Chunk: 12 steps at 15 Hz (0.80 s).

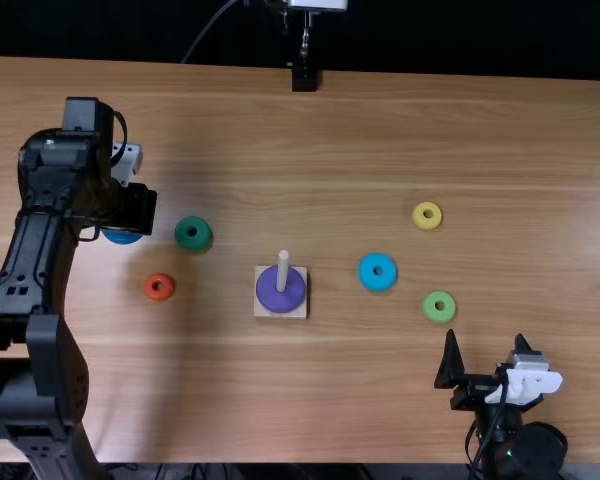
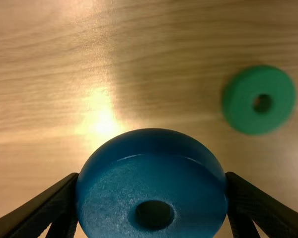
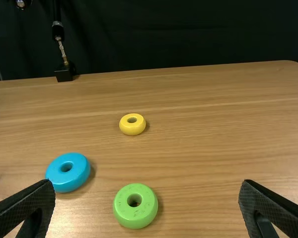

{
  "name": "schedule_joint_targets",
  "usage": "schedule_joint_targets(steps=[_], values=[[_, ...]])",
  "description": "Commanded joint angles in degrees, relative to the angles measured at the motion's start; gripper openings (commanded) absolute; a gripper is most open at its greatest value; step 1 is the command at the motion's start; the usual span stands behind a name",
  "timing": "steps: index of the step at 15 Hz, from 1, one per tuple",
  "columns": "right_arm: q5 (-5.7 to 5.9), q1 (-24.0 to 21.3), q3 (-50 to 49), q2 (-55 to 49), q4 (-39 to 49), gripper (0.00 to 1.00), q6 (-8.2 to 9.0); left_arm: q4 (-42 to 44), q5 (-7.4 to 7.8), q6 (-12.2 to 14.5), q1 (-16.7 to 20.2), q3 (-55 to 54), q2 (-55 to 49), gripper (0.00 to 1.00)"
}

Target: Build the Hanoi tower: stack the rings onto the peg from bottom to top in this color order: purple, dark blue, light blue, dark green, light green, yellow, orange.

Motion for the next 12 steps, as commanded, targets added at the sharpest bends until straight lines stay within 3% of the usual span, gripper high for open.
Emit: schedule_joint_targets(steps=[1,2,3,7,12], values=[[0.0,0.08,-3.55,-0.73,-4.35,1.0,-0.04,-3.39,-4.71,-0.12,-1.77,3.2,-3.0,0.0],[0.0,0.08,-3.55,-0.73,-4.35,1.0,-0.04,-8.55,-6.3,-0.12,-2.65,4.87,-3.53,0.0],[0.0,0.08,-3.55,-0.73,-4.35,1.0,-0.04,-13.09,-6.82,-0.01,-3.88,6.19,-3.97,0.0],[0.0,0.08,-3.55,-0.73,-4.35,1.0,-0.04,-15.62,-5.77,-0.75,-10.3,6.89,-8.1,0.0],[0.0,0.08,-3.46,-0.73,-4.35,1.0,-0.04,-15.62,-5.66,-8.13,-18.03,6.89,-11.53,0.0]])
